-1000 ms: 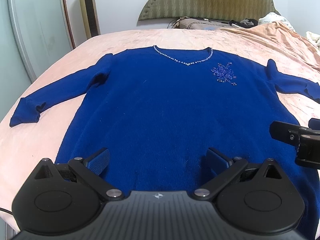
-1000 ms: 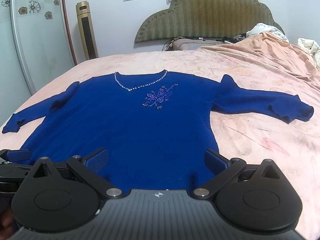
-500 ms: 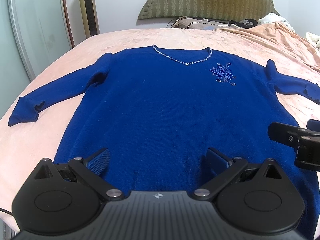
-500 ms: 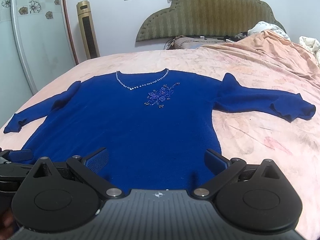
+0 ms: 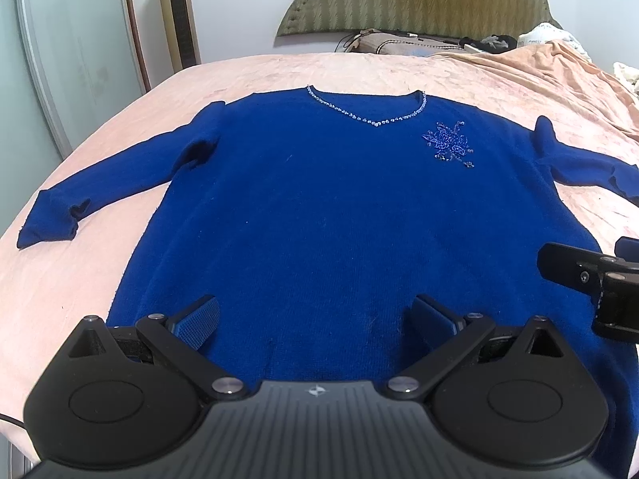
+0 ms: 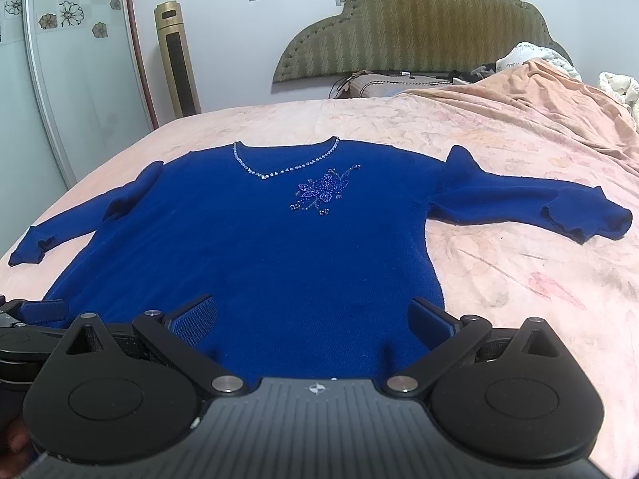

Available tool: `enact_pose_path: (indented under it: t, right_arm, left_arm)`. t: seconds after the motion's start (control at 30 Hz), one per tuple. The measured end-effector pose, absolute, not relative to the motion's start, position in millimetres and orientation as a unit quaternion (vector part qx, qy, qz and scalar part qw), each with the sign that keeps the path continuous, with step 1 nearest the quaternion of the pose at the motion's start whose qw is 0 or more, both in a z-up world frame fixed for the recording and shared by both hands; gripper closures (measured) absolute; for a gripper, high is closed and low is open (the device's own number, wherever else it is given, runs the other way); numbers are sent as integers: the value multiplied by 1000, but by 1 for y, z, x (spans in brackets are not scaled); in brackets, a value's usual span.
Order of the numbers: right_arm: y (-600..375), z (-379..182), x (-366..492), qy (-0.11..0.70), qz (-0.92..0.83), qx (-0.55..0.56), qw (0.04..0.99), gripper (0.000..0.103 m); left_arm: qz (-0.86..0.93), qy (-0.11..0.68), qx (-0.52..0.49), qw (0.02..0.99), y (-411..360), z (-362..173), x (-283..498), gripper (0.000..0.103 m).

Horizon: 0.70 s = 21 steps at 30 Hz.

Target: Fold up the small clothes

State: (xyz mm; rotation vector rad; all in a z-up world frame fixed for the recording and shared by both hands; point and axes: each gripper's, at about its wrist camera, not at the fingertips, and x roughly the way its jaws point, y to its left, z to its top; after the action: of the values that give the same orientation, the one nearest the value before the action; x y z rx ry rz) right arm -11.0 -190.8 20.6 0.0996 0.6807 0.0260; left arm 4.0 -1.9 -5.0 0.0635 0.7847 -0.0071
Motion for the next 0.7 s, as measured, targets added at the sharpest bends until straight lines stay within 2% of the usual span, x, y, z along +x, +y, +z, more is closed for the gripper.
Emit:
enact_pose_path:
  t: [0.7]
  right_arm:
    - [-189, 21, -12, 332, 14, 50, 942, 0]
  left_arm:
    - [0, 383, 29, 923, 1, -8, 6, 0]
